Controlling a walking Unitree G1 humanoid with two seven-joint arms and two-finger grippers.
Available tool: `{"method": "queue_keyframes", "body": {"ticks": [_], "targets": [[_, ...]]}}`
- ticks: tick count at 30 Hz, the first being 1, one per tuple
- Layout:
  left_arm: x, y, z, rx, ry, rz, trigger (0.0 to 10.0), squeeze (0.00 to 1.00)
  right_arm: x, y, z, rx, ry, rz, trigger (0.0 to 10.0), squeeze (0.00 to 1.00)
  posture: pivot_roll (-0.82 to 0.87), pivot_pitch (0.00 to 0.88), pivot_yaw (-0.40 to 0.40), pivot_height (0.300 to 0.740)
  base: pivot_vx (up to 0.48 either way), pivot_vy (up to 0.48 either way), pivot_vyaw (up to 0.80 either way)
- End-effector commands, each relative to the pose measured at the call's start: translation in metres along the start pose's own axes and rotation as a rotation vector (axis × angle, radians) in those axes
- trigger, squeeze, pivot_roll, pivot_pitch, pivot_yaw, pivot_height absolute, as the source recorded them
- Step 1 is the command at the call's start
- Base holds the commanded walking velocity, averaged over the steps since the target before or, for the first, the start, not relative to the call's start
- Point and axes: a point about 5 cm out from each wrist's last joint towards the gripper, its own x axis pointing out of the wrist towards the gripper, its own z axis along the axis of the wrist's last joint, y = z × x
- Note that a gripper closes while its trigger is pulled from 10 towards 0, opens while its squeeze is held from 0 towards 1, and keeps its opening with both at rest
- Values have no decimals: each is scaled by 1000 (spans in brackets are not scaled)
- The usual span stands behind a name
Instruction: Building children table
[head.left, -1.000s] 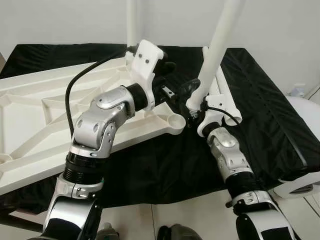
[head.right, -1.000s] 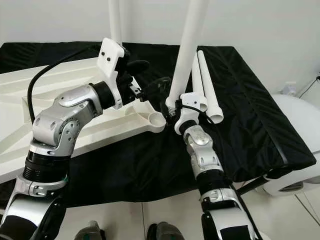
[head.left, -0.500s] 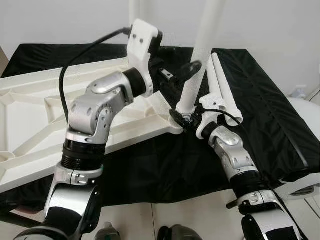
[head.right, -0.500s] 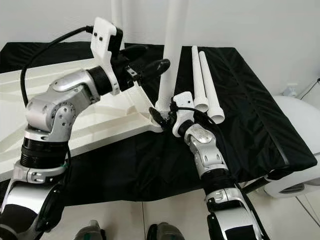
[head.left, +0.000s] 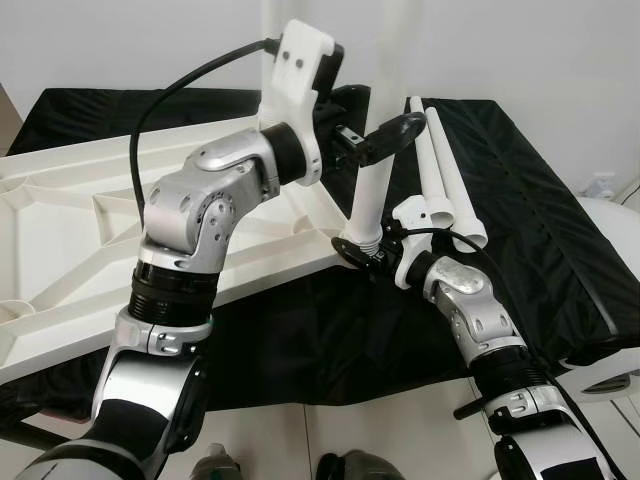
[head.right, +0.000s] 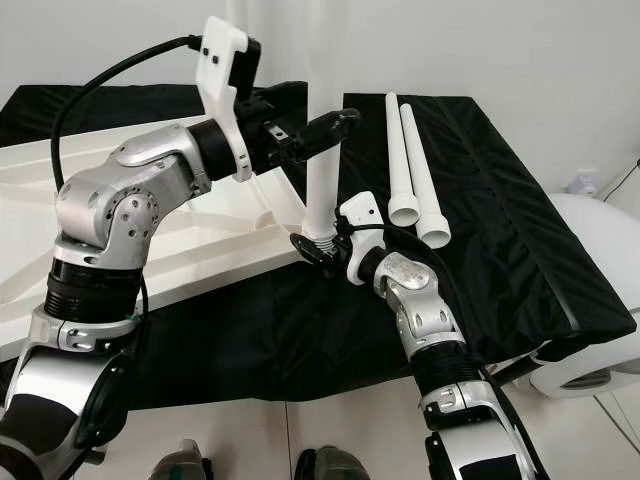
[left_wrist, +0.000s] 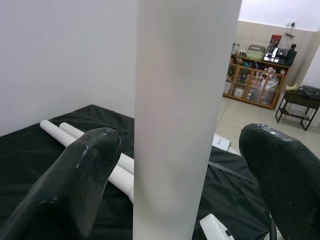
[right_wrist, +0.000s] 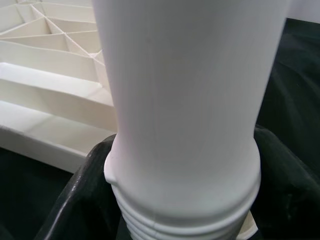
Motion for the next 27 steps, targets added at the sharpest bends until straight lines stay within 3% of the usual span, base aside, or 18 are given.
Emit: {"method": "queue_keyframes", "body": {"ticks": [1,6,7,8,9,10,11,12,13,27], "targets": [[6,-5,2,-2,14,-52,10000,0,-1,-3,4,-12,-2,6,10000,0,42,0,-49,740,0,0,0],[7,-6,3,-21,24,-64,10000,0,-1,-4,4,-14,1,7,10000,0,44,0,-52,740,0,0,0],[8,-6,3,-22,28,-68,9176,0,-2,-4,4,-14,3,7,10000,0,42,0,-51,740,0,0,0],[8,-6,3,-22,31,-71,9176,0,-2,-5,4,-14,4,7,10000,0,42,0,-51,740,0,0,0],[8,-6,3,-21,35,-70,3843,0,-2,-5,4,-13,5,7,10000,0,43,0,-51,740,0,0,0],[8,-6,3,-21,35,-70,3843,0,-2,-5,4,-13,5,7,10000,0,43,0,-51,740,0,0,0],[8,-6,3,-19,40,-66,1922,0,-2,-5,4,-13,7,7,10000,0,43,0,-52,740,0,0,0],[8,-6,3,-19,40,-66,1922,0,-2,-5,4,-13,7,7,10000,0,43,0,-52,740,0,0,0],[8,-5,2,-19,45,-65,0,0,-2,-5,4,-14,7,8,10000,0,43,0,-53,740,0,0,0],[11,-5,2,17,64,-59,0,0,-1,-6,5,-14,9,8,10000,0,42,0,-52,740,0,0,0]]}}
